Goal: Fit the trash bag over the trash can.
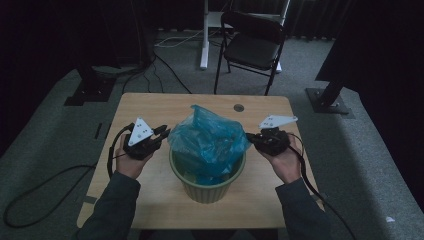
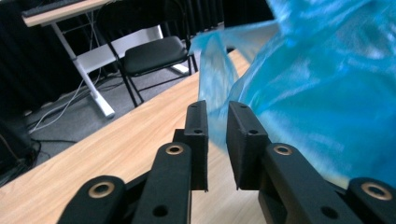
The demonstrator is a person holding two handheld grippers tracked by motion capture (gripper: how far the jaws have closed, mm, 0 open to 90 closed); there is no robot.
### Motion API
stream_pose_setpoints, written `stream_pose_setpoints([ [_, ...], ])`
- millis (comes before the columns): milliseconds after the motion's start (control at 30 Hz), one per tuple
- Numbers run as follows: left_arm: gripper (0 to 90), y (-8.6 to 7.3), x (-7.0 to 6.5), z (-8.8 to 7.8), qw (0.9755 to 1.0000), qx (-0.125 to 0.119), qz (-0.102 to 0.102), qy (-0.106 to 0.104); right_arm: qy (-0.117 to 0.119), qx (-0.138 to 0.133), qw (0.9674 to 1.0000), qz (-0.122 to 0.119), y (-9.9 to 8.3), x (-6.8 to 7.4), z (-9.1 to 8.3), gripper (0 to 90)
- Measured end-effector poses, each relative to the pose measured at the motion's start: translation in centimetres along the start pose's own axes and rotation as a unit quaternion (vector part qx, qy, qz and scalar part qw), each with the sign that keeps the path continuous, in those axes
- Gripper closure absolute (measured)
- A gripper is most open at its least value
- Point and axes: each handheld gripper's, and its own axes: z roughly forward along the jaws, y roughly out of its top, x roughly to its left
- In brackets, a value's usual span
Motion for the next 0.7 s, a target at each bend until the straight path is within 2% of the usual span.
stream_pose_setpoints([
  [67,73.8,0.4,-0.1,0.3,1.0,0.0,0.002,-0.007,0.001,-0.001,1.0,-0.002,0.1,0.1,0.1,89.9],
  [100,71.7,0.8,-0.2,0.6,0.9998,0.007,0.005,-0.018,0.002,0.0,1.0,-0.001,0.1,0.1,0.1,89.9],
  [133,69.7,0.8,-0.2,0.6,0.9998,0.007,0.005,-0.018,0.002,0.0,1.0,-0.001,0.1,0.1,0.1,89.9],
  [167,67.6,1.3,-0.4,1.2,0.9994,0.015,0.007,-0.031,0.002,0.0,1.0,-0.003,0.2,0.1,0.1,89.9],
  [267,64.0,1.8,-0.5,1.7,0.9991,0.018,0.009,-0.037,0.003,-0.002,1.0,-0.003,0.2,0.1,0.1,89.9],
  [333,62.3,2.2,-0.3,2.4,0.9984,0.029,0.004,-0.049,0.004,-0.001,1.0,-0.004,0.3,0.2,0.1,89.9],
  [400,61.4,2.4,-0.2,3.0,0.9981,0.035,0.0,-0.051,0.005,0.0,1.0,-0.006,0.3,0.3,0.2,89.9],
  [433,62.4,2.4,0.0,3.6,0.9971,0.037,-0.014,-0.065,0.007,0.001,0.9999,-0.009,0.3,0.4,0.3,89.8],
  [467,65.6,2.4,0.0,3.6,0.9971,0.037,-0.014,-0.065,0.007,0.001,0.9999,-0.009,0.3,0.4,0.3,89.8],
  [500,72.0,2.2,0.2,3.7,0.9963,0.033,-0.023,-0.076,0.009,0.002,0.9999,-0.01,0.3,0.4,0.4,89.9],
  [567,83.8,2.0,0.2,3.4,0.9967,0.029,-0.021,-0.073,0.009,0.004,0.9999,-0.009,0.2,0.4,0.4,89.9],
  [633,89.1,1.7,0.3,3.2,0.9968,0.027,-0.023,-0.072,0.011,0.005,0.9999,-0.007,0.0,0.3,0.3,89.9],
  [700,89.4,1.4,0.5,2.8,0.9968,0.024,-0.028,-0.071,0.011,0.005,0.9999,-0.004,-0.2,0.2,0.3,89.9],
])
